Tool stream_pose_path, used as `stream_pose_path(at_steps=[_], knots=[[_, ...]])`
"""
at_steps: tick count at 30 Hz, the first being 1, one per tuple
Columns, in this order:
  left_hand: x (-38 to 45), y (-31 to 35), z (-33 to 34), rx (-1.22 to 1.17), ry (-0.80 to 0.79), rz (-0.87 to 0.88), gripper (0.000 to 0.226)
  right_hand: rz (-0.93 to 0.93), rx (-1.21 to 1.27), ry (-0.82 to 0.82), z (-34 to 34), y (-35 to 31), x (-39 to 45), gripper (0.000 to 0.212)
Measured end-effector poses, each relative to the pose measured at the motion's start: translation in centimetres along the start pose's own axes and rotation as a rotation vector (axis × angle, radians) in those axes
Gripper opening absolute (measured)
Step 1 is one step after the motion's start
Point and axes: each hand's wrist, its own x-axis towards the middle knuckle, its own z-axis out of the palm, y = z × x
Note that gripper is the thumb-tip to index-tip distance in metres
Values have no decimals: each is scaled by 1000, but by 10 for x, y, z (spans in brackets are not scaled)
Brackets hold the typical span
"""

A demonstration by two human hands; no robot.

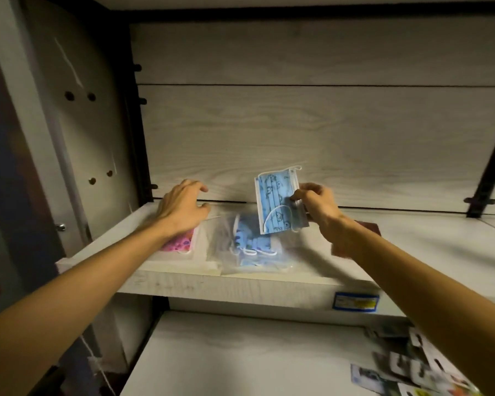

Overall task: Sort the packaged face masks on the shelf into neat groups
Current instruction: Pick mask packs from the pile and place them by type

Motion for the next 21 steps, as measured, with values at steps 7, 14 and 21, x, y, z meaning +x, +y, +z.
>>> stream_pose_path(at_steps=[7, 14, 21], knots=[[2, 111, 38, -77, -42, 261, 30, -18, -89, 216, -93, -2, -26, 17], [-19, 223, 77, 22, -164, 507, 34, -48, -400, 287, -209, 15, -52, 29], [-39, 296, 114, 107, -307, 530, 38, -69, -847, 223, -296, 24, -62, 32]])
